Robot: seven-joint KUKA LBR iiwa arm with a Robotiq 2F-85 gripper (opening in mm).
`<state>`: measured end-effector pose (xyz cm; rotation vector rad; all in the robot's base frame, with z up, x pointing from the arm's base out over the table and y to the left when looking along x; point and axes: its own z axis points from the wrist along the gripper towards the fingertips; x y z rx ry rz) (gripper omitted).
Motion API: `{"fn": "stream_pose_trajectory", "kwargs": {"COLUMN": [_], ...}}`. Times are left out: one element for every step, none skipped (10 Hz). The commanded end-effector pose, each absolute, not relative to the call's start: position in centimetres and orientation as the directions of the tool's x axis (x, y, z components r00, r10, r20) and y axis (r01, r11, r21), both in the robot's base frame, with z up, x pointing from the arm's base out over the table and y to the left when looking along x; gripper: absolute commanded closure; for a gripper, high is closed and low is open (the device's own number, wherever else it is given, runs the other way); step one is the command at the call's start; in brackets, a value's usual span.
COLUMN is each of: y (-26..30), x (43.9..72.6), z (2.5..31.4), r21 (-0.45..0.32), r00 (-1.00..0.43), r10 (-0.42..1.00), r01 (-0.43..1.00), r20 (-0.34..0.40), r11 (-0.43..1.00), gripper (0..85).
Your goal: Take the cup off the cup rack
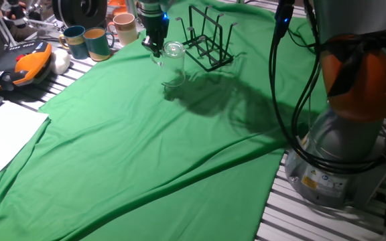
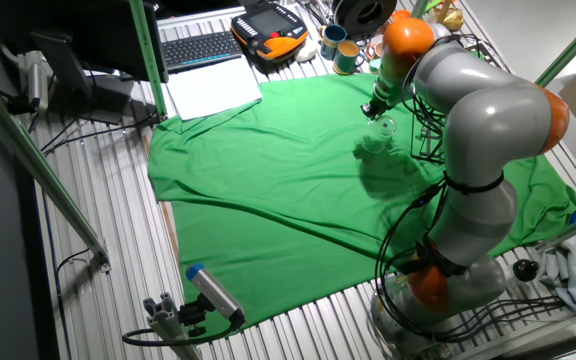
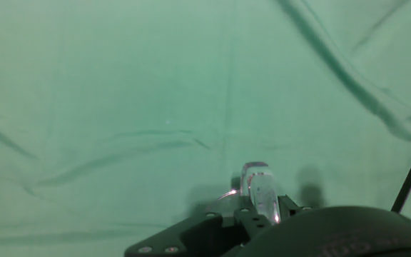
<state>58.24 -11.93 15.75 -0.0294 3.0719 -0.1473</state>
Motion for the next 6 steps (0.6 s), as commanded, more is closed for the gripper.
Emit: {"fn": "stream_pose_trajectory", "kwargs": {"y": [-12.0,-12.0,-12.0,-12.0,-11.8,-11.3], "x": [58.2,58.2,58.2,58.2,58.2,58.1], "z": [15.7,15.7,15.7,15.7,15.2,13.2], "r21": [-0.094,-0.095,-0.097,-0.108,-0.110,-0.108], "r00": [-0.999,-1.000,-0.999,-0.999,-0.999,-0.999], "r10": [-0.023,-0.027,-0.034,-0.038,-0.038,-0.036], "r01": [-0.020,-0.028,-0.037,-0.040,-0.039,-0.034], "r20": [-0.028,0.007,0.032,0.022,0.010,-0.015], "r11": [0.995,0.995,0.995,0.993,0.993,0.994], "gripper": [68.0,68.0,68.0,68.0,68.0,68.0]}}
